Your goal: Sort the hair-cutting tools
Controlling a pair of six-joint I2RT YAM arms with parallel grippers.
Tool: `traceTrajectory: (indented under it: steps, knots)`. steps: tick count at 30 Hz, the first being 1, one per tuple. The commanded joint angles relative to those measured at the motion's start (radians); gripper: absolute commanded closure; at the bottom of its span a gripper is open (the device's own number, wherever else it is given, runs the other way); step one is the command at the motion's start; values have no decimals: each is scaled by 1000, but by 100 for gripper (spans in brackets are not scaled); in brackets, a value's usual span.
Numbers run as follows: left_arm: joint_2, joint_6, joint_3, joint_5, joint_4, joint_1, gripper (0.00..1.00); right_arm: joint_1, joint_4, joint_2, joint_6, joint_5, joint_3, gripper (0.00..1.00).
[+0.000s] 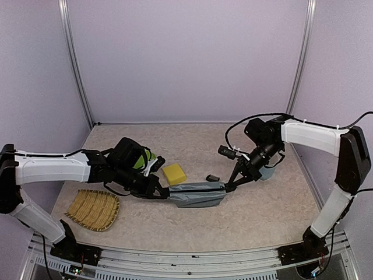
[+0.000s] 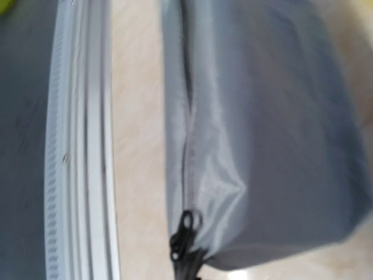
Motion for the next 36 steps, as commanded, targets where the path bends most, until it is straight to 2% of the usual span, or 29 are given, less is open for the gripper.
traceTrajectory:
  steps: [1,8,11,13,15,17,22,25,28,31,36]
  knots:
    - [109,1,-4,54,29,-87,100,-17,-180,36,-193,15,-53,100]
    - [240,131,159,41,-182,-129,100,-51,-160,-6,-166,90,-69,100]
    - [234,198,218,29,-256,-125,93,-57,-148,-44,-137,113,-67,98]
    - [226,230,269,2,-323,-110,84,-64,-144,-77,-130,126,-63,90]
    - [222,251,325,-51,-375,-77,75,-71,-124,-112,-116,148,-69,78]
    - [222,259,365,-105,-395,-28,68,-83,-108,-144,-118,166,-81,73]
    - [264,292,477,-240,-355,70,64,-131,-83,-165,-135,156,-34,65]
    - [325,304,573,-284,-303,93,63,-135,51,-130,-68,225,12,53]
    - [368,282,597,-288,-223,104,63,-133,183,-49,-27,338,64,48]
    - [374,240,558,-266,-143,104,63,-128,288,37,7,377,112,43]
    - [292,239,353,-77,86,58,62,-41,365,150,-9,467,125,39]
